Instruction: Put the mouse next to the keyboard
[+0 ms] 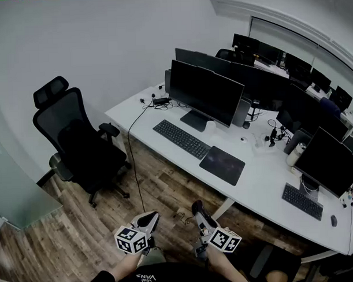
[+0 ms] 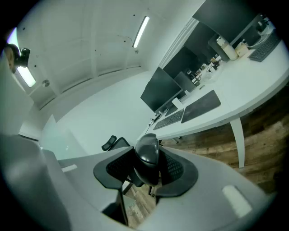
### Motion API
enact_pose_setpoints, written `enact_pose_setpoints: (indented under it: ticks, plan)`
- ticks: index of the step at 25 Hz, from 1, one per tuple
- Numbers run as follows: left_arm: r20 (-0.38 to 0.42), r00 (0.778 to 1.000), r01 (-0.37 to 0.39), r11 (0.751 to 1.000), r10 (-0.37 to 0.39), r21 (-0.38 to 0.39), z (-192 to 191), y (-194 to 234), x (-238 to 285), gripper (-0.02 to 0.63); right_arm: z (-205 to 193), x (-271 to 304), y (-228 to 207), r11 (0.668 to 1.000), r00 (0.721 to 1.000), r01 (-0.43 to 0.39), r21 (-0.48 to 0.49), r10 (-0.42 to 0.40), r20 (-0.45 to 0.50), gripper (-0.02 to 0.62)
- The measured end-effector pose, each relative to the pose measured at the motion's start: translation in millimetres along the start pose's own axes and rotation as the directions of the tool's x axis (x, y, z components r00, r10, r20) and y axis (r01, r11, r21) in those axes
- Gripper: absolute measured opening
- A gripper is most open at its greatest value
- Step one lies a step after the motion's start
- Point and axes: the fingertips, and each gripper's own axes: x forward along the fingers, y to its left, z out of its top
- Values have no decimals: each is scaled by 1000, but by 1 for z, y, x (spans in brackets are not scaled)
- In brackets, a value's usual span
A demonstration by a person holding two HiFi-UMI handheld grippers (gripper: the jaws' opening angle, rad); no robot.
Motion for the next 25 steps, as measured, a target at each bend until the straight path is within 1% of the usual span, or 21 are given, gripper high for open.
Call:
enact_pose_setpoints:
  ticks: [5, 11, 14, 18, 25]
  plan:
    - [-10, 1000, -4, 1000, 3, -19, -8, 5, 5, 2, 1, -3, -12, 999, 999, 36, -7, -36, 15, 170]
    - [5, 999, 50, 999, -50, -19, 12, 26, 31, 2, 17, 23, -6, 998, 997, 30, 52, -34, 68, 171]
    - [4, 997, 76, 997, -76, -3, 26, 45, 40, 2, 20, 49, 2, 997, 996, 42, 57, -47, 82, 172]
    - [-6, 996, 87, 996, -87, -8, 39, 80, 45, 2, 20, 87, 14, 996, 993, 49, 74, -56, 102, 172]
    - [-27, 993, 117, 993, -116, 21, 64, 142, 56, 2, 19, 145, 32, 993, 985, 58, 107, -74, 155, 172]
